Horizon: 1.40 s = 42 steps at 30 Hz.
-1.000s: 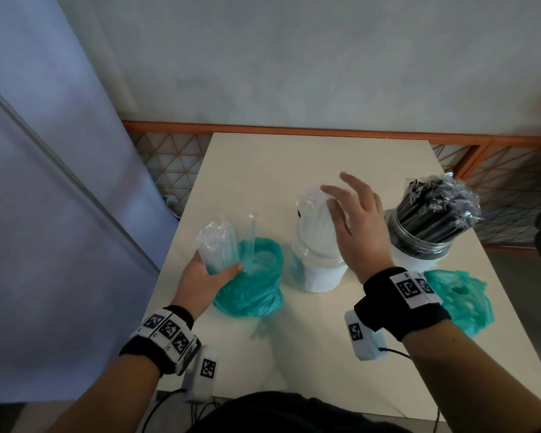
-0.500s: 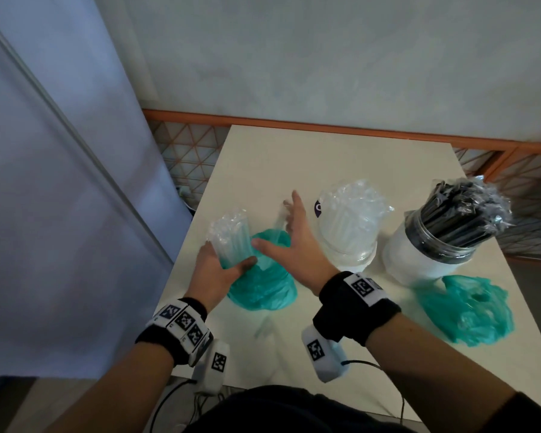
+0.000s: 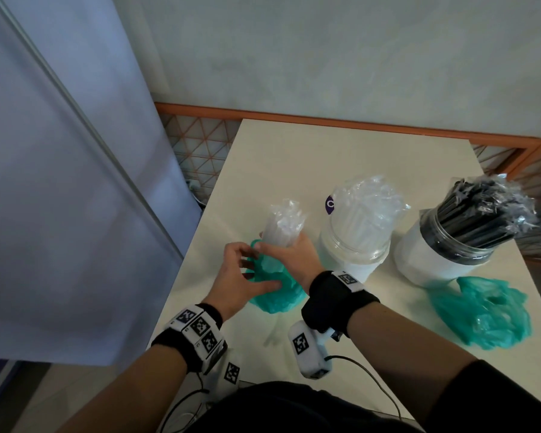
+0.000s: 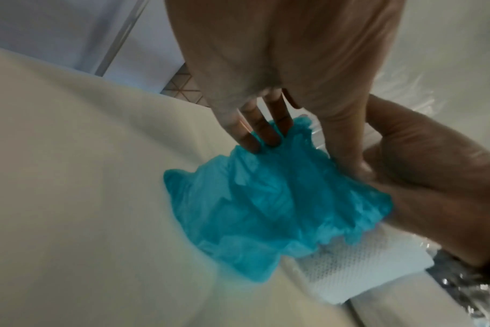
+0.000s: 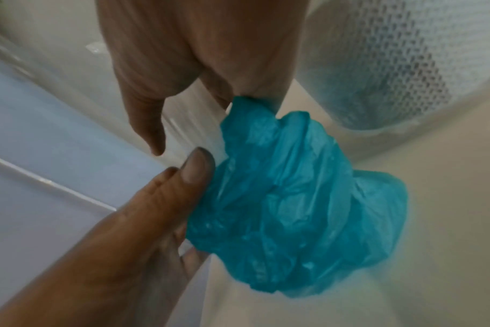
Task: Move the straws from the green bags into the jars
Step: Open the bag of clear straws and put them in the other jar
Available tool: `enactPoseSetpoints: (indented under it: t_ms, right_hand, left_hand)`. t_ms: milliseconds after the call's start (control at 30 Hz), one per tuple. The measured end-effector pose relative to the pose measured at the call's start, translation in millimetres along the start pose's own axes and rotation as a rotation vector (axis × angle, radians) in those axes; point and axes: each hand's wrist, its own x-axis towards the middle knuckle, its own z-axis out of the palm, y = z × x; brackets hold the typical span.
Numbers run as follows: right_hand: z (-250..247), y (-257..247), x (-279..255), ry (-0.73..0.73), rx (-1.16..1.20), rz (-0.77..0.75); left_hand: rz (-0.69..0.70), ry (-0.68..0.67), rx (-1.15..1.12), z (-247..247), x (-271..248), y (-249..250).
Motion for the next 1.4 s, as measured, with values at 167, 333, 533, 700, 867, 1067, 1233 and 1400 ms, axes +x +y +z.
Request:
enactPoseSetpoints:
  t_ms: [167,333,533,700,867,1067,1233,1400]
  right_hand:
    - [-0.8,-12.4,-1.6,0.124,0.101,-0.013]
    - [-10.6,-70.0,-18.9,0.160,0.124,-0.252]
    - [-74.5,-143.8,-46.5,0.292,0.242,-0.581]
    - [-126.9,-147.8,-57.4,0.277,0.220,-0.591]
    - [-146.2,-137.7,-55.9,0.210,0.182,-0.547]
    - [-153.1,-146.9,-50.2,0.173,0.096,-0.576]
    - [-166.6,-145.6,-42.9,0.197,0.096,-0.634]
    - [-163.2,-112.7,-34.0,0.184,-0.111,-0.481]
  left_hand:
    - [0.006,-0.051,0.244,9.2,-7.7,-8.3]
    - [0.078,0.032,0.324,11.2,0.2,-7.9]
    - [0.015,0.114,0.416,5.2,18.2,0.6]
    - [0.224,0.316,0.593,19.7,18.9,31.4]
    - [0.641,0.201,0.741,54.5,25.5,71.3]
    - [0.604,-0.009,0.741,82.6,36.6,79.3]
    - [0.517,-0.047,0.723,80.1,39.9,85.1]
    - [0.443,-0.043,0.748,84.4,37.4,83.3]
